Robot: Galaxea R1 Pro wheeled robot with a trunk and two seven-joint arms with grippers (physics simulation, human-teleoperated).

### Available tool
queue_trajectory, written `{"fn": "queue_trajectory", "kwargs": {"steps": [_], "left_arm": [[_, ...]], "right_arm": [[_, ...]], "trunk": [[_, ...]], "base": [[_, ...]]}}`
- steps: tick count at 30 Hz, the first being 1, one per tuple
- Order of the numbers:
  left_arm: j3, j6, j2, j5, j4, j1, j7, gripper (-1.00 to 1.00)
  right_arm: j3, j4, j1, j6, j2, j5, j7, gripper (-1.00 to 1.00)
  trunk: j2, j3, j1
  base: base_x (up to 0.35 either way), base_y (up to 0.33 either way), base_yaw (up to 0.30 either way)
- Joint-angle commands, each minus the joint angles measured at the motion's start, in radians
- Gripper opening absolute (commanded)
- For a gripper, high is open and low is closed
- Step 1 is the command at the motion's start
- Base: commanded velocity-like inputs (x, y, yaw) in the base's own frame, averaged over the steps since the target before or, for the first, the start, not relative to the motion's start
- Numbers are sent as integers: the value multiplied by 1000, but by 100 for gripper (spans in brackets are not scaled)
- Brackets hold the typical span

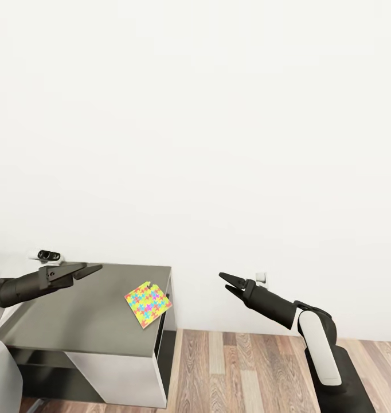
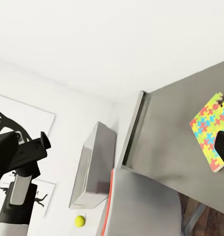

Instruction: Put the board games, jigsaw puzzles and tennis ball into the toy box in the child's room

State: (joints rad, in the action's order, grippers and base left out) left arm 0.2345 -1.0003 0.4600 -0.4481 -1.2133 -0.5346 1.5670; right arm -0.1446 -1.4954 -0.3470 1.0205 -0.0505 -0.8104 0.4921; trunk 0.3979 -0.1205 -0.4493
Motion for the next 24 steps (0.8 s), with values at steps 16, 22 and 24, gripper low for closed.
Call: {"fn": "queue_trajectory", "kwargs": {"steps": [16,22,24], "left_arm": [[0,-11,0,3,0,-1,4,100],[0,-11,0,3,0,0,4,100],[0,-11,0,3,0,1,4,100]], "right_arm": [[5,182,-17,-76,7,12,6,100],[5,258,-46,-79,22,11,5,100],[5,264,-48,-79,27,11,5,100]], "trunk": [[2,24,-1],[2,34,-1],[2,38,-1]], "base": [[0,0,13],[62,100,58],[72,93,61]]}}
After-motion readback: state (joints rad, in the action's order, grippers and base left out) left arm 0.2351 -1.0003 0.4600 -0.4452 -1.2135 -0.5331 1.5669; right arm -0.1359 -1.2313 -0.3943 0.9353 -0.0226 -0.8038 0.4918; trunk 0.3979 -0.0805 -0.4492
